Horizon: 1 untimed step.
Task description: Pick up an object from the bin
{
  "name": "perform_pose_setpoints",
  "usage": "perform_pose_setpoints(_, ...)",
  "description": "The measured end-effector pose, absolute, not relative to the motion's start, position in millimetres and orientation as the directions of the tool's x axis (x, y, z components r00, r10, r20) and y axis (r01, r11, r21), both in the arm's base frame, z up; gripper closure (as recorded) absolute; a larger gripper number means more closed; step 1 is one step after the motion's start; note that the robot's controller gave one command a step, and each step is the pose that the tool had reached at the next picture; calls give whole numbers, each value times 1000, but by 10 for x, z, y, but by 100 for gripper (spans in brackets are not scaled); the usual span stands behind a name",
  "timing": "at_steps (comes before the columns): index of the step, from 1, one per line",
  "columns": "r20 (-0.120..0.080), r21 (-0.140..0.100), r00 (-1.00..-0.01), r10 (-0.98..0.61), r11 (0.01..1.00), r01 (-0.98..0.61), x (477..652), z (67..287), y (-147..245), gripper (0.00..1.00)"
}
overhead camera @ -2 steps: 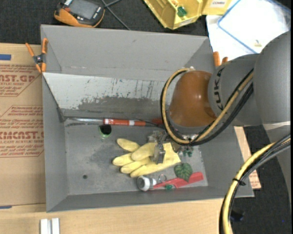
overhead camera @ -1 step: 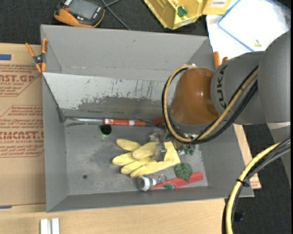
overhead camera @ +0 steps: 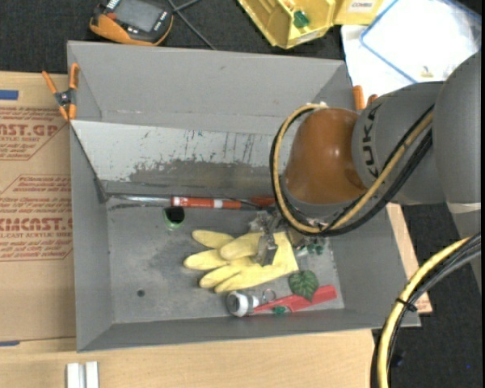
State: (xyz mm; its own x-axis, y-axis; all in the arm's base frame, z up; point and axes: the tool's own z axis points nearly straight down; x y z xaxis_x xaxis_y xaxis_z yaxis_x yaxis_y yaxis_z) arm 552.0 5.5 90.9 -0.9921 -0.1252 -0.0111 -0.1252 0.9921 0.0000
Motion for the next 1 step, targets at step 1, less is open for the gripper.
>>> perform_pose_setpoints(1, -9, 0, -992, -125, 992, -125, 5512, 1044, 57, 100)
